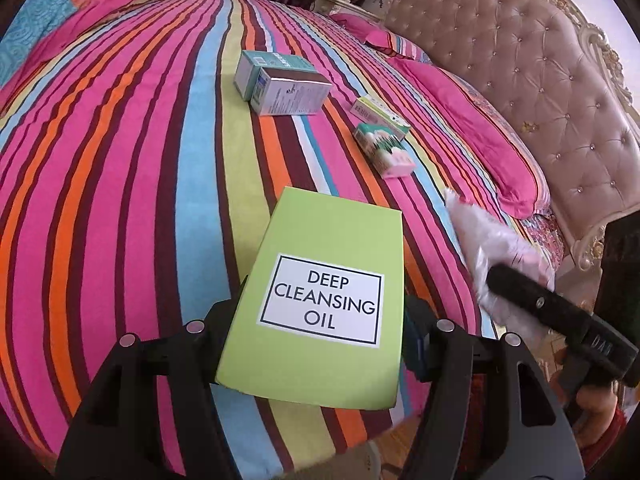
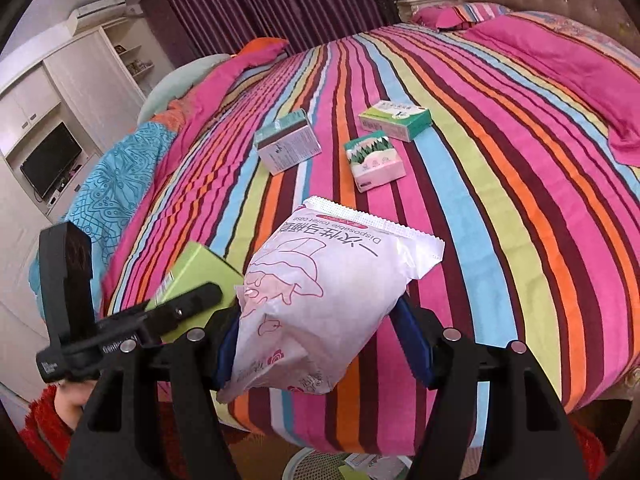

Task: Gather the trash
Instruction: 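Carry the green box and white wrapper down over the wastebasket with both grippers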

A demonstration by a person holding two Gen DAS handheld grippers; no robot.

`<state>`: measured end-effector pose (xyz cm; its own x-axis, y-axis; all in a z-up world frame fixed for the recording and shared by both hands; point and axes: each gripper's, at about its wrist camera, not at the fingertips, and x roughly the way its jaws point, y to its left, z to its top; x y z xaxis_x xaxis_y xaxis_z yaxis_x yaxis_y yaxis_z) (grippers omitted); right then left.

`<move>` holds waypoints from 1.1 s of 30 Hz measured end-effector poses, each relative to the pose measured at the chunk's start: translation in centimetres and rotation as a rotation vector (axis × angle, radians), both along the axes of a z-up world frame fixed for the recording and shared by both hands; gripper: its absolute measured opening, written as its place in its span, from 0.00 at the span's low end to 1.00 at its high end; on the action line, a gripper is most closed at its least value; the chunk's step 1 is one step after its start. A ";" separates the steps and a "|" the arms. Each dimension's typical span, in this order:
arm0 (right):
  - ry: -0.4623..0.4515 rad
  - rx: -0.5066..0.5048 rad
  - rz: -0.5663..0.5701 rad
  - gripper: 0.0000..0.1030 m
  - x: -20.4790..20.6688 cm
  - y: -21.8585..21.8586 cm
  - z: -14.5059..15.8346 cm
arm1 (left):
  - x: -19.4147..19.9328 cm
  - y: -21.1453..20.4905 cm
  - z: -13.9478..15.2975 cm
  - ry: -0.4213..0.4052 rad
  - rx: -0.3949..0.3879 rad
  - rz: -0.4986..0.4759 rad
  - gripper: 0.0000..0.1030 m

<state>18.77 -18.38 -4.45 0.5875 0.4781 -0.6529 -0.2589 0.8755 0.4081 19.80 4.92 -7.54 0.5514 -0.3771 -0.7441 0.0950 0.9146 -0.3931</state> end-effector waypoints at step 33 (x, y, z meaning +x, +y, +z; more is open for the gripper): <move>0.100 -0.045 0.034 0.61 -8.8 -1.0 -3.4 | -14.7 -3.1 -3.1 0.089 0.042 -0.065 0.60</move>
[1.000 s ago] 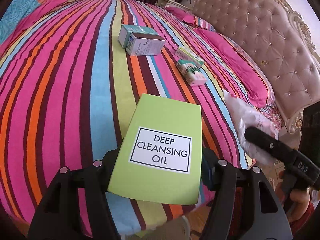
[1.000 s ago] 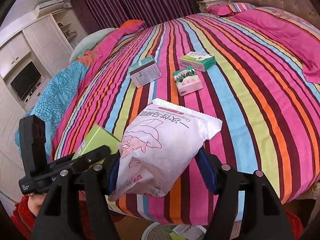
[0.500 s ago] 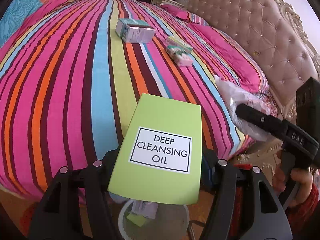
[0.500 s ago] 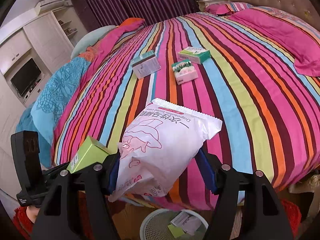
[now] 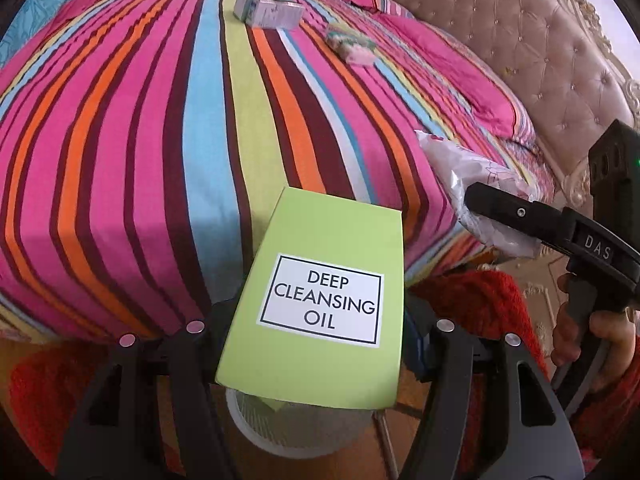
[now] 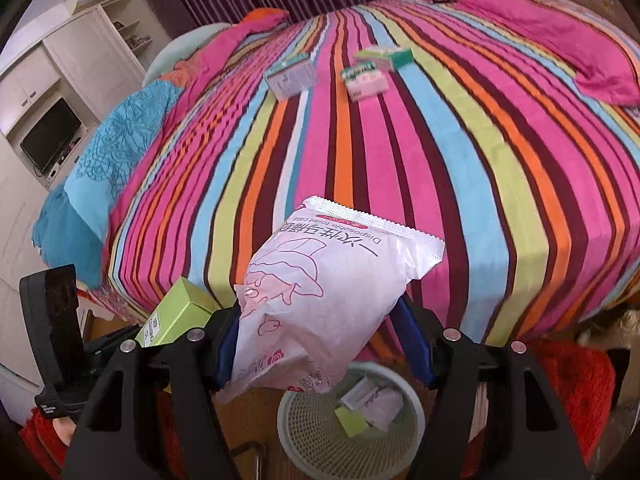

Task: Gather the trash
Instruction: 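Carry the green box and white wrapper down over the wastebasket with both grippers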

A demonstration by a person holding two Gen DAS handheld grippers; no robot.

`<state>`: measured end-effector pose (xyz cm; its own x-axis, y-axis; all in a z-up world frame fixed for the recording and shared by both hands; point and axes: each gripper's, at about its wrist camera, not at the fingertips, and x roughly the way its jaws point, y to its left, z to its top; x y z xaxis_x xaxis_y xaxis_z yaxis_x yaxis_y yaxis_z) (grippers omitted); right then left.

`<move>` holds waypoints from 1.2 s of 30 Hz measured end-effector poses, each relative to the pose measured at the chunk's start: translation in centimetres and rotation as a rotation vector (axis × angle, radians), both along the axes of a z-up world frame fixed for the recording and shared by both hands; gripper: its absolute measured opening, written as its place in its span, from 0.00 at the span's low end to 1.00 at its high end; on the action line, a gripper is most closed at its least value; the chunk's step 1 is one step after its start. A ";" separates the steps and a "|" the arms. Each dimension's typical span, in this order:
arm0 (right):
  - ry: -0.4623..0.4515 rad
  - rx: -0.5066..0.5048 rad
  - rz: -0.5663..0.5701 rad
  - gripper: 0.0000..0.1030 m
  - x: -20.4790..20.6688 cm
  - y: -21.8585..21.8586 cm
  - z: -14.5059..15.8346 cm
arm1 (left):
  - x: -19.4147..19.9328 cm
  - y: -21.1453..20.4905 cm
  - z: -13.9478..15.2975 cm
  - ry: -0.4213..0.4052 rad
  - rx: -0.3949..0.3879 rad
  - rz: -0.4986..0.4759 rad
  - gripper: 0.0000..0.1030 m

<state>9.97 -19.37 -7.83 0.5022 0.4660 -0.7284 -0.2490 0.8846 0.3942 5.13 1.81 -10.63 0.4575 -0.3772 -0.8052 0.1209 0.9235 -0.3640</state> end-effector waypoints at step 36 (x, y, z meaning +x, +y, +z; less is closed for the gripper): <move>0.526 -0.009 -0.022 0.61 -3.4 -0.5 -11.4 | -2.8 -2.7 -8.2 0.323 0.037 -0.061 0.60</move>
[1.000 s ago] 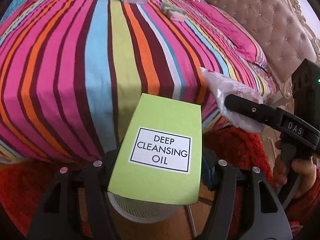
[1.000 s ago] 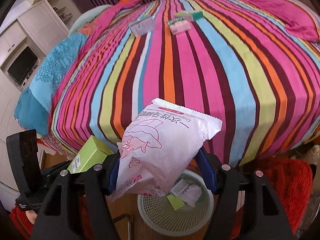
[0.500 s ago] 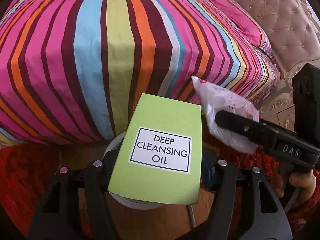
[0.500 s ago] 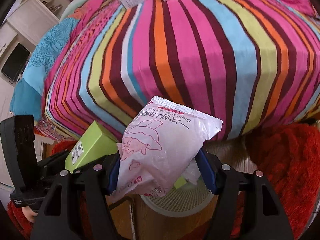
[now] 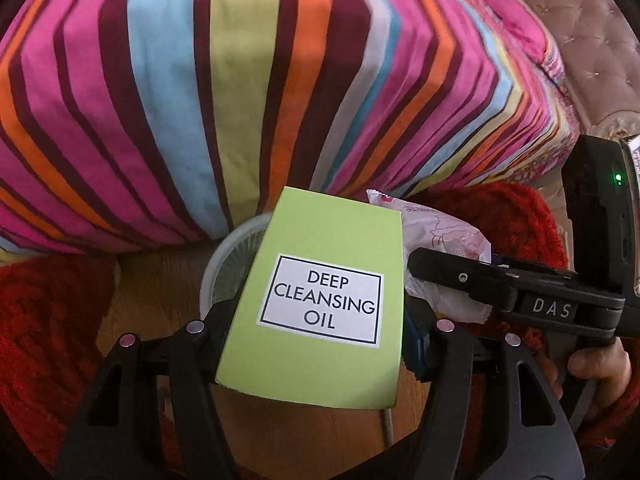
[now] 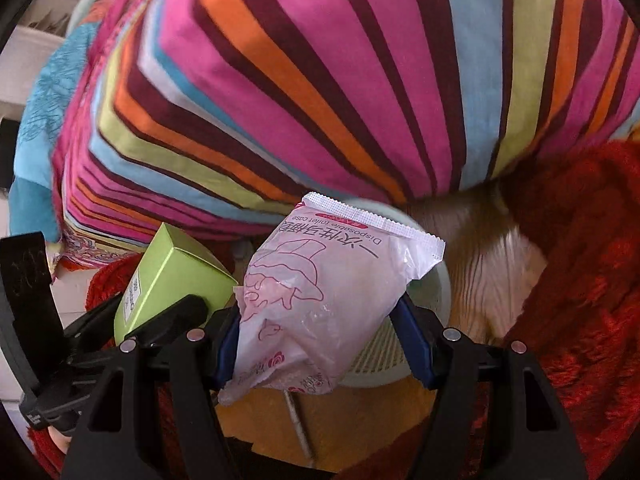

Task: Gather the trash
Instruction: 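Carry the green box and white wrapper down over the wastebasket with both grippers, then open both grippers to drop the green box and wrapper into the wastebasket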

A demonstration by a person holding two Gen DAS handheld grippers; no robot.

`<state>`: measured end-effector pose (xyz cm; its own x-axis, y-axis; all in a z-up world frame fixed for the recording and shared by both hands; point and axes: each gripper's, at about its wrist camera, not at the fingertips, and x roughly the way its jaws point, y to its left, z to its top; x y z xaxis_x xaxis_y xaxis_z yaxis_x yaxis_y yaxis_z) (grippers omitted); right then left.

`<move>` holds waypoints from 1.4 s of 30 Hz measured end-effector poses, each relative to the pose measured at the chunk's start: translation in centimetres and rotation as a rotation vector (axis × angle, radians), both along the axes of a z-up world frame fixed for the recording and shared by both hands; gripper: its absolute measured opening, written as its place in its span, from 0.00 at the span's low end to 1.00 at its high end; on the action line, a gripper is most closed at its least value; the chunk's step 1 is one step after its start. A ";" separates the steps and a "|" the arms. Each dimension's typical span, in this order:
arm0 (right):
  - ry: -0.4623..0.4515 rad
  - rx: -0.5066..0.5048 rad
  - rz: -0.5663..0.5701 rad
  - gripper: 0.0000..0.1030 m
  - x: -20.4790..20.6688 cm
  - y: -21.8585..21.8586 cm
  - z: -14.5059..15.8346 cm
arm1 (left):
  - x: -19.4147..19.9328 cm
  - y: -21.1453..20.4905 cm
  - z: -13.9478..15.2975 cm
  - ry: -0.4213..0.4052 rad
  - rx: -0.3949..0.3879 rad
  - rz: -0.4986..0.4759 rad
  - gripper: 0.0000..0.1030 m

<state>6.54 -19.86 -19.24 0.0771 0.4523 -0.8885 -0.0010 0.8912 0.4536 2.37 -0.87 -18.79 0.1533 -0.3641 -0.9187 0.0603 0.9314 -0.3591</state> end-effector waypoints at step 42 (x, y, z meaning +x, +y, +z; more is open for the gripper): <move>0.404 -0.023 -0.069 0.93 1.1 2.2 -10.6 | 0.4 -1.9 -11.1 0.470 0.093 -0.044 0.83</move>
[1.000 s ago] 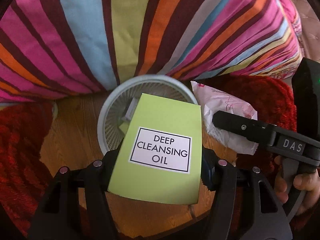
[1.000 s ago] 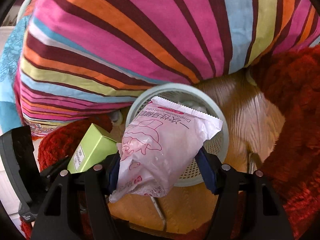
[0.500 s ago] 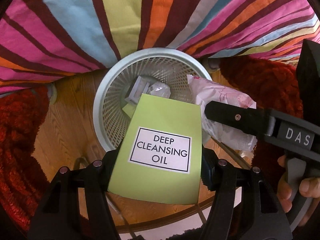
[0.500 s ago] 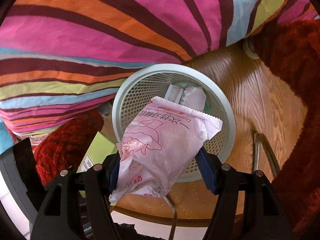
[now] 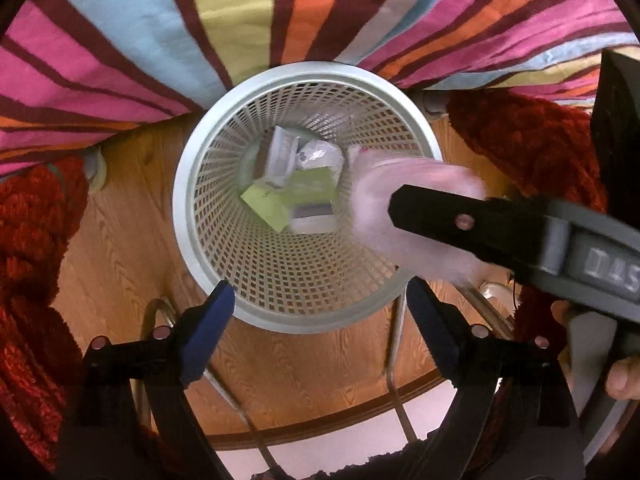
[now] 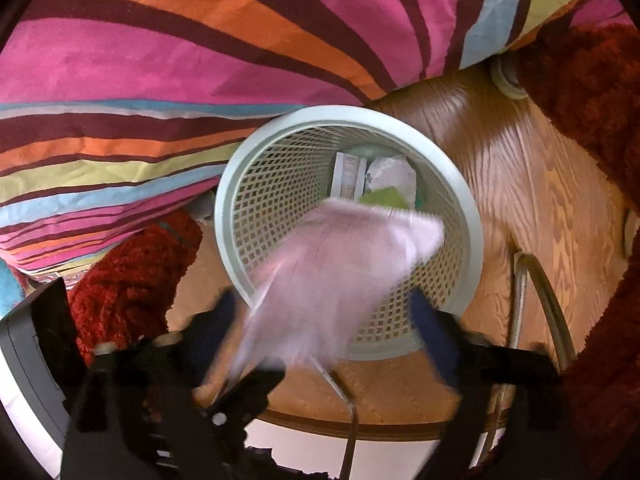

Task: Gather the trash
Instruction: 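Open both grippers to drop the green box and wrapper into the wastebasket, then move both grippers back up to the boxes on the bed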

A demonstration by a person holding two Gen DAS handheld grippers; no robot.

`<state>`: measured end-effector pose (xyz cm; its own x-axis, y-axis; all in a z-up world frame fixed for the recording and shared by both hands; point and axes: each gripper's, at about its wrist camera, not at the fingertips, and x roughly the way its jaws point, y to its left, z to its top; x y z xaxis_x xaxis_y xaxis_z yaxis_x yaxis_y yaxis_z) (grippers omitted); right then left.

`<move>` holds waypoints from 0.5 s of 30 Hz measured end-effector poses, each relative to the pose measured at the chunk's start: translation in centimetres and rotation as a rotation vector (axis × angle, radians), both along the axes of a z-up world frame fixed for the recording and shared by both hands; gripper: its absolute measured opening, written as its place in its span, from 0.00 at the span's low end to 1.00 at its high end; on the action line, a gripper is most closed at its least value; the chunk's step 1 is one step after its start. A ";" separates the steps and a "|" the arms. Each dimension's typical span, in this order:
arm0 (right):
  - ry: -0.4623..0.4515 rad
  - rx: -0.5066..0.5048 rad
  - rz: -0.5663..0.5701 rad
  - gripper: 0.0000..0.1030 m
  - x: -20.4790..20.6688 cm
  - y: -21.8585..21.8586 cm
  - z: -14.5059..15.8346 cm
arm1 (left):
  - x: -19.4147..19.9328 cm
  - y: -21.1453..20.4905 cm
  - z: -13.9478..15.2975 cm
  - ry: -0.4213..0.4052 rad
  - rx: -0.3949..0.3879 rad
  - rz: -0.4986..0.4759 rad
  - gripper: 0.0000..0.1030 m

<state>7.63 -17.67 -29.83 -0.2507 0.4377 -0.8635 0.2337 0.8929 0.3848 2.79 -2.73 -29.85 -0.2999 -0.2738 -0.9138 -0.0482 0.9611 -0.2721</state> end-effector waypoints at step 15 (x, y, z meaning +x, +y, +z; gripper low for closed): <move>-0.027 -0.015 -0.045 0.93 0.0 -1.0 0.5 | 0.1 0.7 0.8 -0.035 0.008 0.042 0.87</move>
<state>7.65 -18.69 -29.32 -0.2072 0.4347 -0.8764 0.2638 0.8875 0.3779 2.88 -1.99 -29.03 -0.2556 -0.2782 -0.9259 -0.0794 0.9605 -0.2667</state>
